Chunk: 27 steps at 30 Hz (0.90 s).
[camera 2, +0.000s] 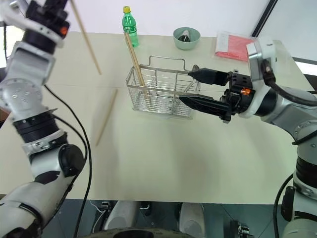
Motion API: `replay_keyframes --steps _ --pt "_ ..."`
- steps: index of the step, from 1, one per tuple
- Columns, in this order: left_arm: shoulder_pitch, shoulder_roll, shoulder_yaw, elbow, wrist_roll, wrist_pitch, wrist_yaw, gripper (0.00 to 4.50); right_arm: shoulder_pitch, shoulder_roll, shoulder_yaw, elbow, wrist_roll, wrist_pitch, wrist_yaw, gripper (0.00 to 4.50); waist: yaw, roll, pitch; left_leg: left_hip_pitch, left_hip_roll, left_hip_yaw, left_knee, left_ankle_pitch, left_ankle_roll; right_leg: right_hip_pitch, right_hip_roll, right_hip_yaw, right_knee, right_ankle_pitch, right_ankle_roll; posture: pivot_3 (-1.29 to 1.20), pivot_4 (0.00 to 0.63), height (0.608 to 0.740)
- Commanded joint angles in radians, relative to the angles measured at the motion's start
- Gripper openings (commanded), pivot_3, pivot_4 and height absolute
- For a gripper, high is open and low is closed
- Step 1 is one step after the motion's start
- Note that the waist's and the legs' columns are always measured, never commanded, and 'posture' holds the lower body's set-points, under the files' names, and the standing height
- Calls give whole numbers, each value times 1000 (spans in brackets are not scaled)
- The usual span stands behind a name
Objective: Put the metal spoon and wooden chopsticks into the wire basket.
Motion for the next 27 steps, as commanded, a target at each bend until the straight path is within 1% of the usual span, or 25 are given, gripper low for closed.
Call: replay_keyframes --steps 1,4,8,11,14,17,21,23,24,27 --pt "-41 -15 -56 54 62 -95 -55 59 -25 1 -22 -25 43 9 -40 4500 -4 0 0 0 0 1 0 0 1 0 0 0 -1 0 1 0 150 680" --pt "-76 -45 -107 147 114 -169 -105 59 -24 1 -26 -40 62 18 -77 4500 -6 0 0 0 0 2 0 -1 2 -1 0 1 -1 0 1 0 150 680" --pt "-68 -80 -216 274 255 -302 -189 59 -43 -1 -43 -68 118 29 -176 4500 -3 0 0 0 0 2 0 -1 2 -1 0 1 -1 0 1 0 150 680" --pt "-42 -95 -238 317 303 -364 -212 59 -42 -11 -58 -73 157 34 -222 4500 -4 0 0 -1 0 2 0 -2 3 -1 -1 1 -3 1 1 0 150 680" --pt "-24 -121 -232 339 318 -402 -210 59 -37 -17 -66 -77 187 33 -256 4500 -5 0 0 -1 0 2 0 -2 4 -1 -1 1 -3 1 2 0 150 680" --pt "-7 -160 -226 325 316 -412 -187 1221 -40 -18 -57 -83 201 30 -287 4500 -5 0 0 -1 0 2 0 -2 5 -1 -1 1 -3 1 2 0 150 680" --pt "10 -180 -214 256 298 -386 -156 3141 -24 -22 -65 -53 185 20 -259 4500 -5 0 0 -2 0 2 0 -3 5 -1 -1 1 -3 2 2 0 150 680" --pt "27 -178 -211 204 287 -361 -139 4219 -15 -22 -66 -35 166 12 -232 4500 -6 0 0 -2 0 2 0 -3 5 -1 -1 1 -3 2 2 0 150 680" --pt "37 -177 -209 174 280 -345 -128 4441 -13 -21 -66 -25 157 8 -220 4500 -6 0 0 -2 0 2 0 -3 5 -1 -1 1 -3 2 2 0 150 680" --pt "51 -149 -184 66 255 -258 -55 4441 -8 -16 -62 6 126 -9 -183 4500 -6 0 0 -1 0 2 0 -3 5 -1 -1 1 -3 2 2 0 150 680"
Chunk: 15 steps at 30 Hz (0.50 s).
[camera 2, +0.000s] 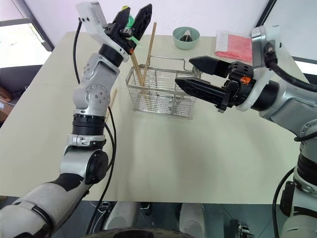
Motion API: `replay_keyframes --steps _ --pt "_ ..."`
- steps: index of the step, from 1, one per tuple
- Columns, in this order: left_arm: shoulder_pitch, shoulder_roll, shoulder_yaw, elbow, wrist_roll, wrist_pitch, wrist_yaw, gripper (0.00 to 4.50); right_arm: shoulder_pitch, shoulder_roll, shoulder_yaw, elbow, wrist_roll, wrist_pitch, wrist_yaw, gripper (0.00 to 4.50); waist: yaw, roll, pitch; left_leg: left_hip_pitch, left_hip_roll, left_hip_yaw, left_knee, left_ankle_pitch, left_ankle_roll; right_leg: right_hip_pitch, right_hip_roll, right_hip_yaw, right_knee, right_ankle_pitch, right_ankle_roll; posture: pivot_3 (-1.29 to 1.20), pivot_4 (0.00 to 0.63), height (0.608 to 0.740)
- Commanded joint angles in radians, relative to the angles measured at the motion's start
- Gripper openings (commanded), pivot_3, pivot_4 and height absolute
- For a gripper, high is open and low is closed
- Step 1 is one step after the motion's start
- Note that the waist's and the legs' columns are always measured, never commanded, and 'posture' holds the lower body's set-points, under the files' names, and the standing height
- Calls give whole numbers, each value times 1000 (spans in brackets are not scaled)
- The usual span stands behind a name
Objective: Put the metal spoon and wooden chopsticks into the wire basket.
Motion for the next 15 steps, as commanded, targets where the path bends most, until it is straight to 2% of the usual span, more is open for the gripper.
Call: replay_keyframes --steps 1,5,8,13,15 --pt "-6 49 37 -159 -36 102 83 4441 1 -6 -31 24 -35 -39 50 4500 0 0 0 0 0 0 0 0 0 0 0 0 0 0 0 0 150 680" --pt "0 199 51 -249 2 347 213 4441 23 2 -33 43 -71 -62 98 4500 -3 0 0 1 0 0 0 1 2 0 1 0 0 0 0 0 150 680" --pt "29 306 16 -263 58 524 272 4441 45 12 -36 58 -91 -80 131 4500 -1 1 0 1 0 0 0 1 2 0 1 0 2 0 0 0 150 680" --pt "114 375 -76 -255 129 723 277 4441 75 26 -28 80 -139 -108 192 4500 8 1 0 1 -1 -1 0 0 0 -1 1 1 1 0 0 0 150 680" --pt "153 373 -101 -250 136 788 264 4441 79 27 -28 91 -153 -114 217 4500 7 1 0 1 -1 0 0 0 0 -1 1 1 1 0 0 0 150 680"
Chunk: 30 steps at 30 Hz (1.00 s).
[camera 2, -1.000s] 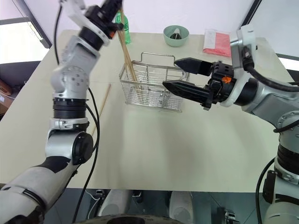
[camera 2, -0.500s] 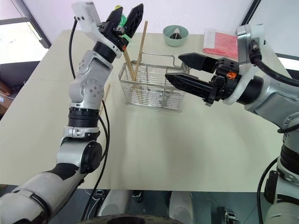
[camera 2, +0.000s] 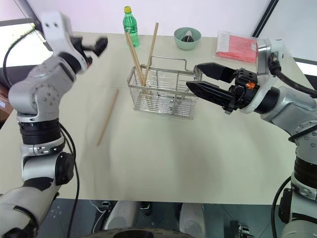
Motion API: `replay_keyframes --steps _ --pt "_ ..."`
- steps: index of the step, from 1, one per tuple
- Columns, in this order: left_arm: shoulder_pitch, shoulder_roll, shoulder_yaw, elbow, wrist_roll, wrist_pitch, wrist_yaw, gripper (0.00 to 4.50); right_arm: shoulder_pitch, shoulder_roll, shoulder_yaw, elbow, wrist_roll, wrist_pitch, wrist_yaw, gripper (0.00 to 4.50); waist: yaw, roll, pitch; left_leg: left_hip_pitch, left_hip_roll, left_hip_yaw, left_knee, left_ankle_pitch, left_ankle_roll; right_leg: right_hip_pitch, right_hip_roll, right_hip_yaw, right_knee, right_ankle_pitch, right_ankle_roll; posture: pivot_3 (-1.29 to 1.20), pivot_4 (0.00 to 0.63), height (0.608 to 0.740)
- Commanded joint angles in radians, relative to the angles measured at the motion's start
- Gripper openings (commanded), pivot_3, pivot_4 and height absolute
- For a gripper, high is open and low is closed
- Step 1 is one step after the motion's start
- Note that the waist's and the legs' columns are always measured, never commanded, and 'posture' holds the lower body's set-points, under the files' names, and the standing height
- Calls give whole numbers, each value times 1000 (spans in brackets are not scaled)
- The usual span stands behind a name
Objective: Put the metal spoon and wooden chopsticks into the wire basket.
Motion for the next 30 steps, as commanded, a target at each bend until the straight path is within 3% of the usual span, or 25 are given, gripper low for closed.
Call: replay_keyframes --steps 1,11,23,30 --pt "31 -10 -36 -20 1 116 -28 4441 4 -2 -28 11 -19 -30 46 4500 -3 0 0 0 0 0 0 0 0 0 0 0 0 0 0 0 150 680" --pt "95 -82 -84 39 85 237 3 4441 58 -6 -61 -1 -46 -44 92 4500 -5 0 0 0 1 0 -1 0 -1 -1 -1 0 0 0 0 0 150 680" --pt "73 -164 -9 204 142 223 20 4441 106 -3 -107 -33 -35 -49 59 4500 -4 2 -1 1 1 0 -1 0 -1 0 -2 0 0 0 0 0 150 680" --pt "49 -185 22 248 167 195 15 1090 92 -10 -105 -41 -28 -39 37 4500 4 5 -3 1 0 0 -1 0 -1 0 -3 0 0 0 0 0 150 680"
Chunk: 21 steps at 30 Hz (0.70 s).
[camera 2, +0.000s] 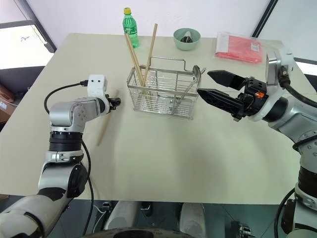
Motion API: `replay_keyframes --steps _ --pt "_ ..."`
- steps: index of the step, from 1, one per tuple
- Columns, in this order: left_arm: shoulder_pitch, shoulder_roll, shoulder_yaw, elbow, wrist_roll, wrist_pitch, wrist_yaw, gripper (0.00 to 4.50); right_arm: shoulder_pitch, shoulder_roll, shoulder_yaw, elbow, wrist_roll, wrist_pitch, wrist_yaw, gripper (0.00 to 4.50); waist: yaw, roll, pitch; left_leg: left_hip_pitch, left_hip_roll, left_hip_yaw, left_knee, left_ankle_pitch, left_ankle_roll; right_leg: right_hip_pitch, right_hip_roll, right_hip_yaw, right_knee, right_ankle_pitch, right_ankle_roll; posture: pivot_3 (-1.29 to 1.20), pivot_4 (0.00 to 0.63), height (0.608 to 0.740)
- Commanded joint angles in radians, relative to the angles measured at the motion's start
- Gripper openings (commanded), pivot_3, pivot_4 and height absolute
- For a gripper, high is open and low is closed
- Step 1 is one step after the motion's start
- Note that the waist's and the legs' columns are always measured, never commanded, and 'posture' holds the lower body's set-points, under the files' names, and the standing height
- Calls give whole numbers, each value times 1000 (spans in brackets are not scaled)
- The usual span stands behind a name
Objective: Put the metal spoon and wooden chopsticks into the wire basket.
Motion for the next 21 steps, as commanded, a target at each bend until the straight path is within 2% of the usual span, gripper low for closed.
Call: replay_keyframes --steps 1,2,6,10,14,17,21 --pt "-7 -20 4 27 4 1 -8 577 -21 -11 -32 -32 18 -6 -16 4500 6 0 0 0 0 0 0 0 0 0 0 0 0 0 0 0 150 680" --pt "-7 -21 8 26 7 -1 -5 68 -23 -11 -30 -36 19 -6 -20 4500 9 0 0 0 0 0 0 0 0 0 0 0 0 0 0 0 150 680" --pt "-11 -22 36 26 20 -51 7 27 -30 -10 -21 -39 18 -3 -31 4500 16 0 0 0 0 0 0 0 0 0 0 0 0 0 0 0 150 680" --pt "-48 2 106 39 50 -369 45 27 -48 -10 -13 -34 22 6 -45 4500 16 0 0 -1 0 0 0 0 0 0 0 0 0 1 -1 0 150 680" --pt "-166 -38 308 -4 -125 -676 17 27 -60 -10 -8 -35 29 18 -56 4500 16 -2 1 -3 1 0 0 0 0 -1 0 0 -1 1 -1 0 150 680" --pt "-253 -38 352 -63 -244 -715 -50 27 -73 -8 -3 -37 37 28 -68 4500 17 -2 1 -4 1 0 0 0 0 -1 -1 0 -2 1 -1 0 150 680" --pt "-332 -53 352 -108 -357 -706 -78 27 -83 -3 3 -42 41 37 -81 4500 16 -2 1 -3 -1 1 1 1 -1 1 0 0 -2 2 1 0 150 680"
